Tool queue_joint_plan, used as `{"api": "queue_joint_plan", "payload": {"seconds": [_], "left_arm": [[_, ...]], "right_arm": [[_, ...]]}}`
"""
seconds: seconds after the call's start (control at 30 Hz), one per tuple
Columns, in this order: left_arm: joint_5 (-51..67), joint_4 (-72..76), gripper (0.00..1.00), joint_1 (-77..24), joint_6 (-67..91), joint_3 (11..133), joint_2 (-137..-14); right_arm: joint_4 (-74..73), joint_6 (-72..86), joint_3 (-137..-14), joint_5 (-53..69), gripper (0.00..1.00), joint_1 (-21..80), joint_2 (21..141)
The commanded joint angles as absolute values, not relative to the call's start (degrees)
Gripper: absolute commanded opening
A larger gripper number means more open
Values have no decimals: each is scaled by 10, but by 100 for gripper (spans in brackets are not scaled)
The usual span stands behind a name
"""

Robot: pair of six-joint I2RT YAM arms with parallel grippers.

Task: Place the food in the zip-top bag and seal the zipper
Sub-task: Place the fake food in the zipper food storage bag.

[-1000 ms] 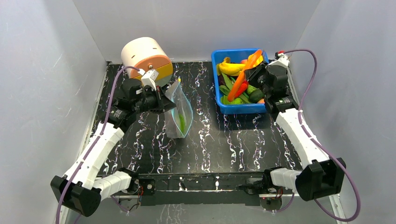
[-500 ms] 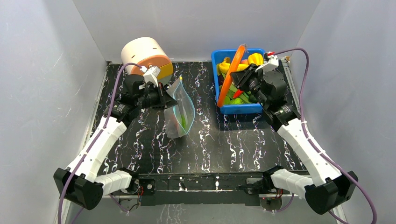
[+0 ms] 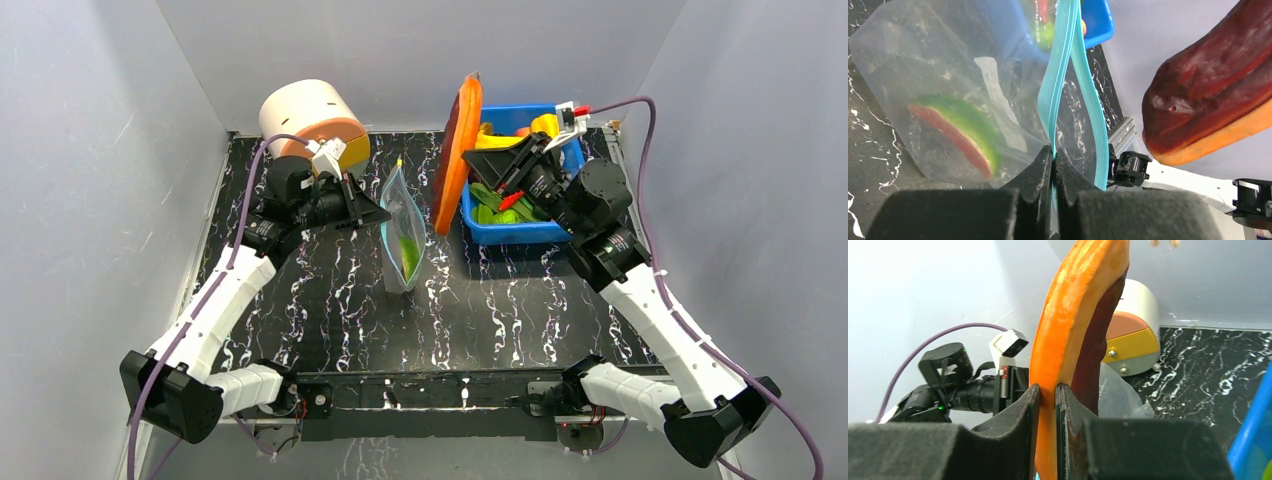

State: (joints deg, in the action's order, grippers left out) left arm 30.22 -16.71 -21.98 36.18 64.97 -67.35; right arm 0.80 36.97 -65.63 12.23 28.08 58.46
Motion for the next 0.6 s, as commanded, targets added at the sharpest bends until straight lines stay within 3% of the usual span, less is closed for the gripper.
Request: {"api": "queue_joint_plan", "payload": {"seconds": [0.0, 0.57], "left_arm": [[340, -139, 0, -222, 394, 634, -673], [363, -103, 0, -222, 430, 617, -669]], "right_arm": [[109, 390, -679, 160, 10, 298, 592], [192, 365, -615, 148, 11, 345, 608]]}}
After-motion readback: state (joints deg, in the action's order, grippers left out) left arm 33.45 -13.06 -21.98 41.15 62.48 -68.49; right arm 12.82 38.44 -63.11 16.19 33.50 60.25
